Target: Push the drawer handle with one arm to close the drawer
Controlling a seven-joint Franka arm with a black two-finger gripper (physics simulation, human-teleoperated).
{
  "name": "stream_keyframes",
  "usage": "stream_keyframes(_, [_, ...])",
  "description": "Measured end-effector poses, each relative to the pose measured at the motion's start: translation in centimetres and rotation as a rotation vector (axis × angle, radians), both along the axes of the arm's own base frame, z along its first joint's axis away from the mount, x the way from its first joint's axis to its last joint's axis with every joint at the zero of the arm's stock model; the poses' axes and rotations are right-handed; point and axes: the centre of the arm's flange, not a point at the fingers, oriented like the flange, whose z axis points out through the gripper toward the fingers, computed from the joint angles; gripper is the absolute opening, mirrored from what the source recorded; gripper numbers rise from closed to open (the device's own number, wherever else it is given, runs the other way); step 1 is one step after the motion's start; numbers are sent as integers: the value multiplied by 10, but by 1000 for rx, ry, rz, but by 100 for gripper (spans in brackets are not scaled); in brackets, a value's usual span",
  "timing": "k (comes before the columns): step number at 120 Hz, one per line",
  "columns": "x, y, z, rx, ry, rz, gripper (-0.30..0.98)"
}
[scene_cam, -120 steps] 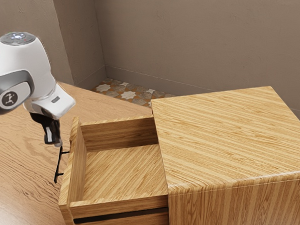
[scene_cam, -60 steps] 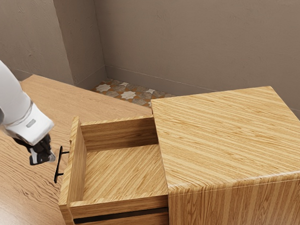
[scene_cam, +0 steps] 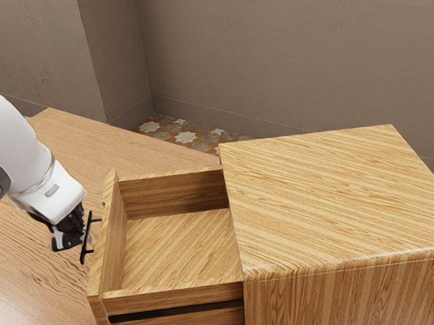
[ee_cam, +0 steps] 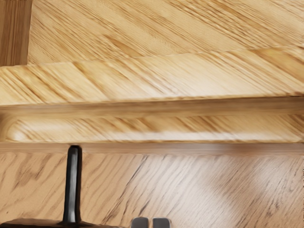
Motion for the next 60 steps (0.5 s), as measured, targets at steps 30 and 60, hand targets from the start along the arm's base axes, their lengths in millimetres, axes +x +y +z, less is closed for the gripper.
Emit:
stream_keyframes(30, [-8, -23, 4, 22, -31, -23, -10])
stream_keyframes(60, [0, -33, 4, 17, -32, -16, -10])
